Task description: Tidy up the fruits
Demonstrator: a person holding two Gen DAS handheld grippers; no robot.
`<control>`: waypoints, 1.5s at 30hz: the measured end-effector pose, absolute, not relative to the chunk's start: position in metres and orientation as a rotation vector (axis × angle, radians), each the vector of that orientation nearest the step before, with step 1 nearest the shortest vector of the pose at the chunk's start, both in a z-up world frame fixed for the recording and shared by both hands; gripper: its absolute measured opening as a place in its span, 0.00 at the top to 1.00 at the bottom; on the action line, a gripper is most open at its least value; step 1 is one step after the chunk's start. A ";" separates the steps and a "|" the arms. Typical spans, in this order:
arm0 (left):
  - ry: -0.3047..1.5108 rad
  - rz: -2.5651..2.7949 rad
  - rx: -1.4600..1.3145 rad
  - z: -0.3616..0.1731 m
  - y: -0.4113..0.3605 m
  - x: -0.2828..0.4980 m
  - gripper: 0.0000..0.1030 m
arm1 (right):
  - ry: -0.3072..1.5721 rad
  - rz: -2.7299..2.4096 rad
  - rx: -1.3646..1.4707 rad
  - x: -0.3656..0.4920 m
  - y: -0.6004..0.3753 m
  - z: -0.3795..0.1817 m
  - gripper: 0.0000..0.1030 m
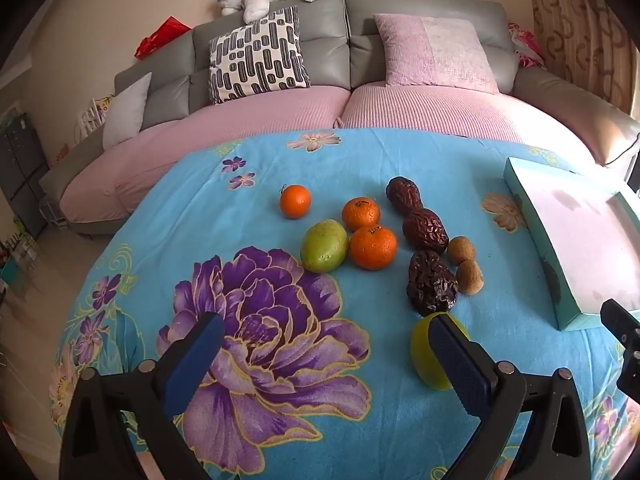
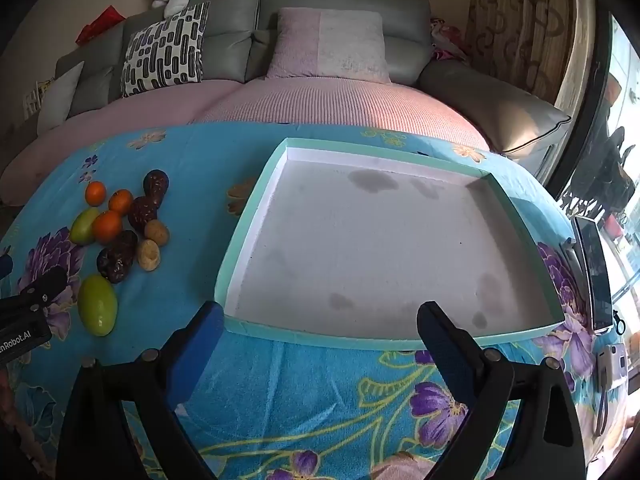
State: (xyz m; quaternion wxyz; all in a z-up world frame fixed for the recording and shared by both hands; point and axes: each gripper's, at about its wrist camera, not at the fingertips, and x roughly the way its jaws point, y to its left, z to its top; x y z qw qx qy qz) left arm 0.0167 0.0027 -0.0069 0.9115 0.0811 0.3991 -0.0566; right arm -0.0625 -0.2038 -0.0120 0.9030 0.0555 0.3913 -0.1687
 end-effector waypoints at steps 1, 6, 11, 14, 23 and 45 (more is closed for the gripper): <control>0.793 -0.116 0.165 -0.005 0.006 0.006 0.00 | 0.806 -0.335 0.063 -0.071 -0.195 -0.014 0.05; 0.800 -0.111 0.151 -0.006 0.007 0.008 0.00 | 0.808 -0.328 0.066 -0.066 -0.199 -0.014 0.05; 0.802 -0.106 0.157 -0.009 0.009 0.009 0.00 | 0.807 -0.326 0.076 -0.065 -0.201 -0.014 0.05; 0.804 -0.104 0.154 -0.010 0.010 0.009 0.00 | 0.808 -0.324 0.080 -0.066 -0.201 -0.015 0.05; 0.803 -0.102 0.152 -0.011 0.011 0.010 0.00 | 0.809 -0.324 0.083 -0.065 -0.201 -0.015 0.05; 0.793 -0.109 0.154 -0.009 0.010 0.008 0.00 | 0.813 -0.322 0.082 -0.065 -0.201 -0.015 0.05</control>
